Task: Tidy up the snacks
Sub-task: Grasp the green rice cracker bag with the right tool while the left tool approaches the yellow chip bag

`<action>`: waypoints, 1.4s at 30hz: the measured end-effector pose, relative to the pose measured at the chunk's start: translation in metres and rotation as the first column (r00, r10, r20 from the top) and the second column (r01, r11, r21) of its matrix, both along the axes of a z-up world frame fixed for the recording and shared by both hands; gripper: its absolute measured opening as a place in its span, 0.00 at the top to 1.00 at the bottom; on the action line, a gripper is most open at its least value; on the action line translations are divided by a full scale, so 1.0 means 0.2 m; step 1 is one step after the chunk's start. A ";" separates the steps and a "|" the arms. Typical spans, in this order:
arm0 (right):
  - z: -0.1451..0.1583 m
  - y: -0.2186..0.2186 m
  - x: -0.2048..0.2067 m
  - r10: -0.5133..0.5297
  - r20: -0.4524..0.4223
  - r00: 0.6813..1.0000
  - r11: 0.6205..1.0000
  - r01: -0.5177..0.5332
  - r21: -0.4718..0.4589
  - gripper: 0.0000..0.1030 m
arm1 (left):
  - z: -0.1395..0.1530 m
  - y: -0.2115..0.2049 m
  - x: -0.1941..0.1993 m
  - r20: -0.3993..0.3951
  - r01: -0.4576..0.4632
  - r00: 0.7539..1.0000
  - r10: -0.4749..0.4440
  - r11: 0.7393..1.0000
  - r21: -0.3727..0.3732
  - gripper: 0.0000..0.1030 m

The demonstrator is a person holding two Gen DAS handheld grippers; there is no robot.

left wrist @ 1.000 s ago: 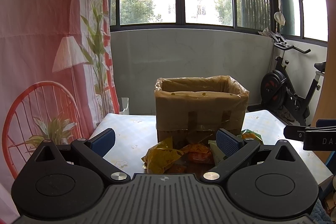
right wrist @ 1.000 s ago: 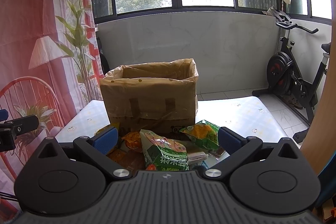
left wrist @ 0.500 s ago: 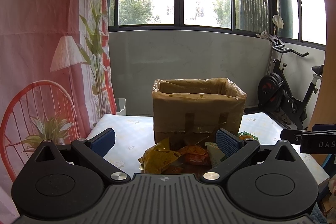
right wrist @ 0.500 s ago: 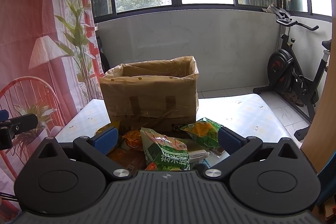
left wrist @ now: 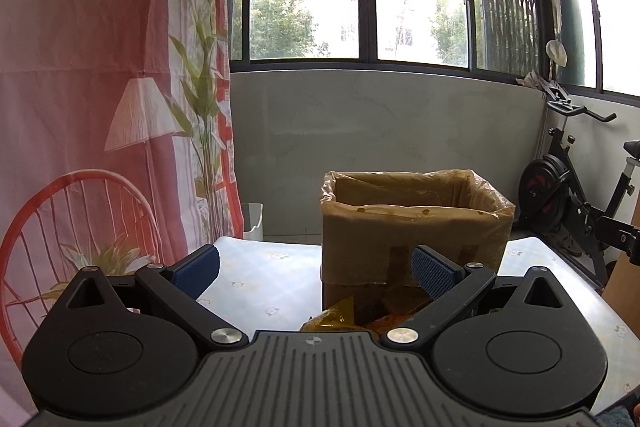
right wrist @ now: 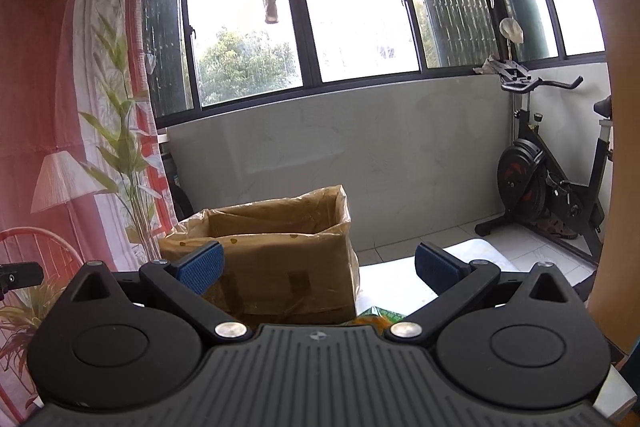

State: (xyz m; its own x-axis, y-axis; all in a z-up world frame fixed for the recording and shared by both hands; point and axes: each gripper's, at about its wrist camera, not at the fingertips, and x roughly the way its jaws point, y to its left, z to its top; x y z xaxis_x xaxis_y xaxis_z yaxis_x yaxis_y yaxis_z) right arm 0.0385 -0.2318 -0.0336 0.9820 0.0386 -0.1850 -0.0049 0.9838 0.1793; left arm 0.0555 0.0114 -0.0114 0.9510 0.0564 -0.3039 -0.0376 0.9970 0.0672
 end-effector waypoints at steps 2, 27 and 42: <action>-0.04 0.03 0.08 0.047 -0.042 0.998 0.999 -0.047 -0.011 0.00 | -0.03 0.01 0.05 -0.001 -0.012 1.000 0.012 1.000 -0.001 0.00; -0.63 0.02 0.46 0.149 -0.306 0.940 0.988 -0.130 0.080 0.00 | -0.59 0.10 0.39 -0.170 -0.071 0.984 0.060 0.996 -0.056 0.01; -0.78 0.01 0.58 0.227 -0.380 0.897 0.967 -0.159 0.201 0.00 | -0.66 0.10 0.43 -0.233 -0.074 0.971 0.060 0.996 -0.054 0.01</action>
